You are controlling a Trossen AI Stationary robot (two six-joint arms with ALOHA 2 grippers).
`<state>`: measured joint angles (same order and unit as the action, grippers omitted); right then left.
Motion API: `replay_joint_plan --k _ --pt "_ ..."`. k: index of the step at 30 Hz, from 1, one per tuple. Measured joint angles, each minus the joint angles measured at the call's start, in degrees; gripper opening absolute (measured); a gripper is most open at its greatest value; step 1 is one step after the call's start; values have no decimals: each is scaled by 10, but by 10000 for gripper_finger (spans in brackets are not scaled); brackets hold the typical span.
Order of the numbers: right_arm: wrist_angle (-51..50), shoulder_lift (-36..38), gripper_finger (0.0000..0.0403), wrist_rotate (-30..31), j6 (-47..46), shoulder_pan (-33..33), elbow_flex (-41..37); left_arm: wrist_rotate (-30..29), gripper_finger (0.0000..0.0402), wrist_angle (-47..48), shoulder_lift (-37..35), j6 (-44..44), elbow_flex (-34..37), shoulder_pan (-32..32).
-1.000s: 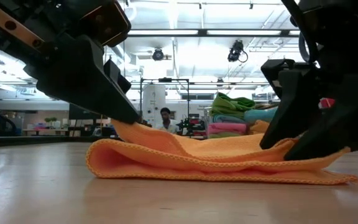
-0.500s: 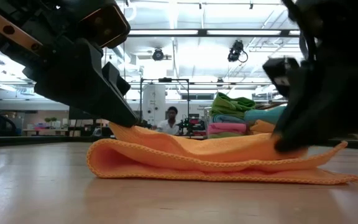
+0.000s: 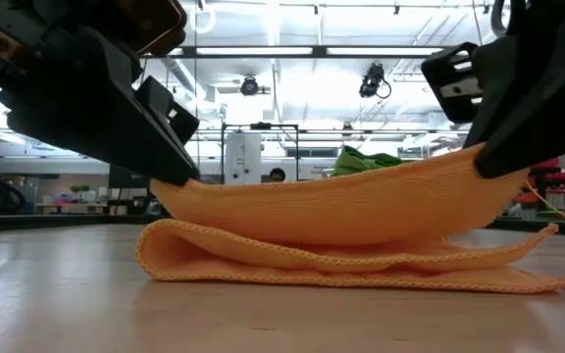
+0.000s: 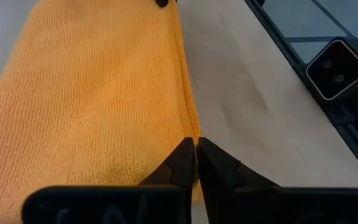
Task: Fold microfiber towels
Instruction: Fold the yellow towel
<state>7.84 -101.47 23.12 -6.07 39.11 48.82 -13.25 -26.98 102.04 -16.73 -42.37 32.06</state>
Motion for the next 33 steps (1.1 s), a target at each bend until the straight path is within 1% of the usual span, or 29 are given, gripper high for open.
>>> replay_joint_plan --k 6,10,14,17,22,25,28,30,33 --pt "2 0 39 -23 0 0 0 0 13 0 0 -4 0 5" --pt "-3 0 40 -26 -5 0 0 0 19 -2 0 -6 0 4" --pt "-17 0 52 -31 -14 0 0 -4 34 -2 0 -6 0 4" --pt "-19 -1 81 -41 -16 0 0 -12 51 -2 0 -6 0 5" --pt "-22 0 135 -52 -46 0 0 -12 94 -1 -1 -7 0 5" --pt "-37 13 154 -70 -59 0 0 -11 117 -5 -20 -3 0 7" --pt "-64 41 162 -69 -71 -1 0 -11 130 -6 -43 9 0 7" --pt "-74 55 162 -51 -78 -4 0 -23 135 -5 -47 8 0 5" --pt "-64 61 160 -6 -97 -15 0 -64 137 -8 -43 -9 0 -5"
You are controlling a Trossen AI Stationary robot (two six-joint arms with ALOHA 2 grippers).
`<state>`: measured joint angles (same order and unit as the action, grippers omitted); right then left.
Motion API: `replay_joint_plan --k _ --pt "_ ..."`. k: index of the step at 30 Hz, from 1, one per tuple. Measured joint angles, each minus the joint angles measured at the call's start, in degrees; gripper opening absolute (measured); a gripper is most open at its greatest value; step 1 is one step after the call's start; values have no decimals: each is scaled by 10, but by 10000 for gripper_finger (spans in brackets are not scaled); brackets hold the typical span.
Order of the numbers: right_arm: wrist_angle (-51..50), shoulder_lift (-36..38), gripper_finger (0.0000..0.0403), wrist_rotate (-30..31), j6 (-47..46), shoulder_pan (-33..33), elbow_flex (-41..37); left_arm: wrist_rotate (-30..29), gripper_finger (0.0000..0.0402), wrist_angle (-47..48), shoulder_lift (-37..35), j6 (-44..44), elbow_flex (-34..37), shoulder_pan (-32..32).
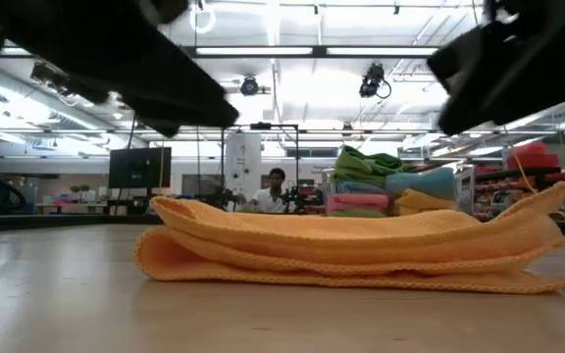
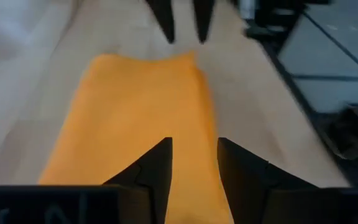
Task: Fold microfiber towels
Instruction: Fold the yellow towel
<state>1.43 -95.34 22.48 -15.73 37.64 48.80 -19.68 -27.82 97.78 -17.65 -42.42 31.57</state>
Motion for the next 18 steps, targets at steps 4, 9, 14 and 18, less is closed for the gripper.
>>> replay_joint_plan --k 4,9,14,18 --pt "5 -15 157 10 -28 -24 0 -12 133 -1 31 -28 0 -19" --pt "5 -18 157 16 -77 -50 -12 -21 126 25 51 -56 0 -41" --pt "5 -19 161 19 -108 -73 -40 -23 124 48 51 -59 0 -57" --pt "6 -19 163 18 -111 -69 -48 -4 123 42 49 0 0 -44"
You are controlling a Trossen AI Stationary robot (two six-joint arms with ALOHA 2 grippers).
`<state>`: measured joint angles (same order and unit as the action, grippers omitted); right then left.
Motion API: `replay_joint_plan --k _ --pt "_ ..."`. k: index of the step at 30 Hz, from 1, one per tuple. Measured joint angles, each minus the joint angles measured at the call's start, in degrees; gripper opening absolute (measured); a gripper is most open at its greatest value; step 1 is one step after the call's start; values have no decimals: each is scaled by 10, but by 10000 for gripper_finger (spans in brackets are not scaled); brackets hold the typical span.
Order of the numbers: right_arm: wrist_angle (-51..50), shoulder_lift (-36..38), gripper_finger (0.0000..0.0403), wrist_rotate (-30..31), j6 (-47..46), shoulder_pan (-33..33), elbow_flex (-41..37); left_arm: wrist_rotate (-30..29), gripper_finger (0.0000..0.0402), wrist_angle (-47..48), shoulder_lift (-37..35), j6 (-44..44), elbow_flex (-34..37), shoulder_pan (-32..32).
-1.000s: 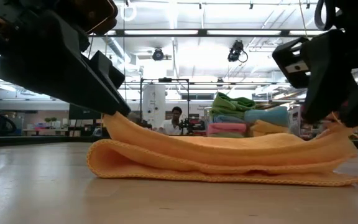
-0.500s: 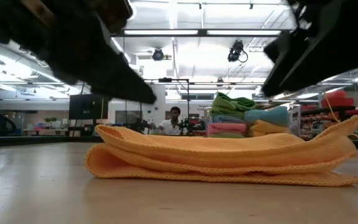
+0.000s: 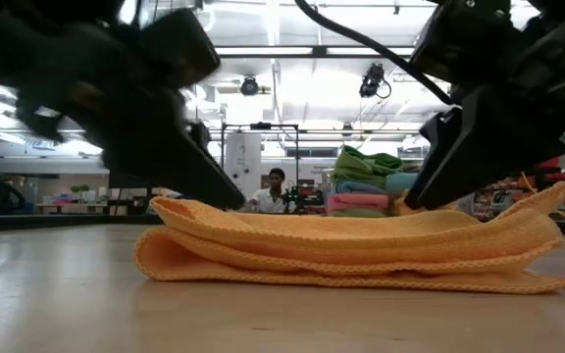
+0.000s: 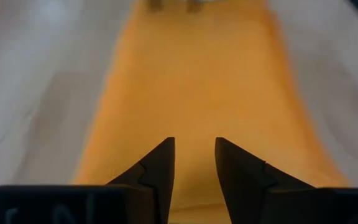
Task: Fold microfiber towels
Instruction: Fold the yellow towel
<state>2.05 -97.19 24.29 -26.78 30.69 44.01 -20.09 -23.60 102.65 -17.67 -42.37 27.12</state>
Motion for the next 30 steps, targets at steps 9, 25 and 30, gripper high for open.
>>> replay_joint_plan --k 9,25,30 --pt "0 0 161 -1 12 6 0 6 115 -22 0 241 0 49" --pt "117 0 161 -35 59 27 2 -7 120 166 1 289 -71 87" --pt "106 -15 161 -42 50 49 1 -7 115 166 1 279 -71 88"
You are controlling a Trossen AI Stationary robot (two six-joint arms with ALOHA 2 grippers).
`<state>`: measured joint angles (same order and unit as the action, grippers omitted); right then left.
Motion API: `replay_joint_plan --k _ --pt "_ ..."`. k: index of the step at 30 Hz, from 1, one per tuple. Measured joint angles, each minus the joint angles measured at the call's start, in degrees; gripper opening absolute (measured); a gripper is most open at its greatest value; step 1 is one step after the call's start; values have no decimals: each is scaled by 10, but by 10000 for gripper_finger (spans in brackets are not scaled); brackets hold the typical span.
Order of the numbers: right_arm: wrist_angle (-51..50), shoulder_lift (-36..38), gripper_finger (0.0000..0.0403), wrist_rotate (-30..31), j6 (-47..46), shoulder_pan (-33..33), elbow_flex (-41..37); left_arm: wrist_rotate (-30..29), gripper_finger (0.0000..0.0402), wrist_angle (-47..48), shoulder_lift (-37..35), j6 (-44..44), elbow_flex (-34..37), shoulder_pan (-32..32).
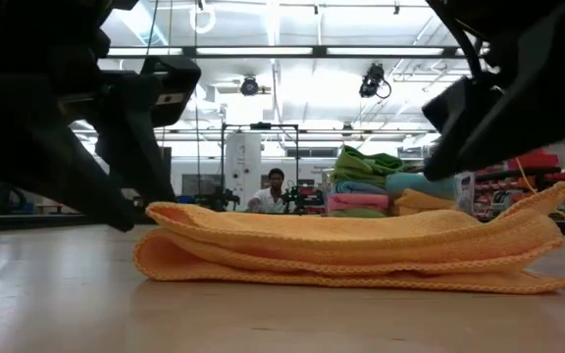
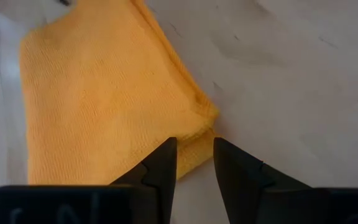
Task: Fold microfiber towels
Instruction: Fold the yellow towel
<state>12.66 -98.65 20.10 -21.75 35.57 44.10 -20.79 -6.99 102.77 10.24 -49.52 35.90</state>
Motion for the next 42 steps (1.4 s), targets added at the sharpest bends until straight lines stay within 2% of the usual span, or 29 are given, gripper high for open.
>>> replay_joint_plan --k 6,12,17,25,30,34,38,42 --pt "-55 -14 161 6 -37 27 -2 0 103 34 -12 -35 -24 3" --pt "-98 -26 161 32 -10 5 -7 0 95 81 -12 -36 -65 2" --pt "-150 -22 161 35 50 -32 -7 0 95 89 -12 -50 -69 4" --pt "-173 -10 161 35 236 -68 -6 0 88 100 -12 -91 -69 4" --pt "-254 20 161 102 304 -86 -9 0 85 100 -12 -100 -69 3" --pt "-300 60 161 117 292 -98 -10 -6 89 99 -12 -106 -69 -3" --pt "-307 118 161 110 245 -89 -10 -75 97 104 -12 -126 -69 -8" --pt "-309 164 165 87 180 -75 -9 -94 115 104 -2 -115 -66 -22"
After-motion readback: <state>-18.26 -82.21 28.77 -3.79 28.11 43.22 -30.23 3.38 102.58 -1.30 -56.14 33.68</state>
